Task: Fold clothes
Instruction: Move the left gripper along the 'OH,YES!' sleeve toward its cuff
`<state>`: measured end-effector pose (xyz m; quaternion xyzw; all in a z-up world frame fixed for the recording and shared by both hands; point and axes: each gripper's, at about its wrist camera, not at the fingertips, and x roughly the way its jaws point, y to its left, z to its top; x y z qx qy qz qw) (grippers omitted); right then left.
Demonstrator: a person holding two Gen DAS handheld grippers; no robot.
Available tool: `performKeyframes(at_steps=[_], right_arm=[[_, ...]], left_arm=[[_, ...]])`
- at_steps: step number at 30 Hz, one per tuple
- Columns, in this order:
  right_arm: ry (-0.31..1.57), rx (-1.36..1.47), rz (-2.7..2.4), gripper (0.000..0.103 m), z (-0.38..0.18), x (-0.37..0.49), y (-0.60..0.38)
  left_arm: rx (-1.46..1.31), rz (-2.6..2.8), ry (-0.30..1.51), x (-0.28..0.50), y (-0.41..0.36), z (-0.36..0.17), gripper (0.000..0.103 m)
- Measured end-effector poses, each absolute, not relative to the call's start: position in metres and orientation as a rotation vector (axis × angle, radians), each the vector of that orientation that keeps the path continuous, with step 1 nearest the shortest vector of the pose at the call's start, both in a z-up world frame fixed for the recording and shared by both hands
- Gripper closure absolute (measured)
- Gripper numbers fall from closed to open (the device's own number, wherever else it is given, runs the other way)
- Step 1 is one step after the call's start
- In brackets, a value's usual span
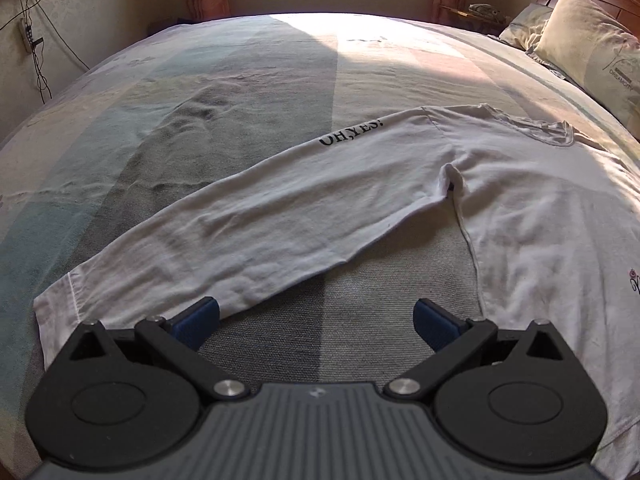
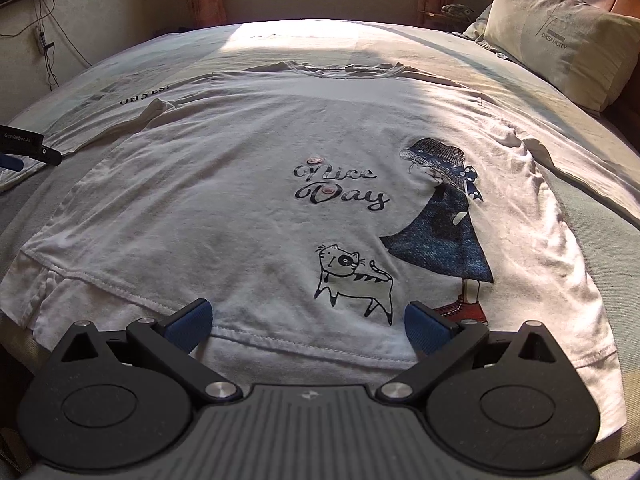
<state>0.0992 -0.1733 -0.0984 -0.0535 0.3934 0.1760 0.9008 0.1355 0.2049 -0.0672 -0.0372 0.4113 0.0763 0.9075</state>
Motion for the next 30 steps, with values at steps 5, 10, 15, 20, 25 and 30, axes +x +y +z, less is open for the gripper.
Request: performKeyframes(at_steps=[5,10,15,20,25,30], right_arm=[[0.824,-0.131,0.394,0.0,-0.094,0.097,-0.174],[0.79,-0.101,0.543,0.0,-0.084,0.08,-0.184],[0.787,-0.088,0.572,0.0,-0.09,0.071,-0.191],[0.738,-0.065,0.597,0.0,-0.097,0.066,-0.198],[0.708,-0.057,0.611,0.0,-0.099,0.063,-0.202],[0.703,-0.052,0.614,0.0,-0.1,0.062,-0.204]], left_arm=[[-0.051,-0.026,0.827,0.104,0.138,-0.062,0.001],[-0.082,-0.119,0.882,0.094,0.101,-0.079,0.001],[-0.122,-0.178,0.924,0.086,0.082,-0.091,0.001],[-0.129,-0.136,0.875,0.081,0.106,-0.066,0.001],[-0.014,-0.027,0.774,0.079,0.154,-0.007,0.001],[0.033,0.093,0.689,0.077,0.217,0.028,0.001]])
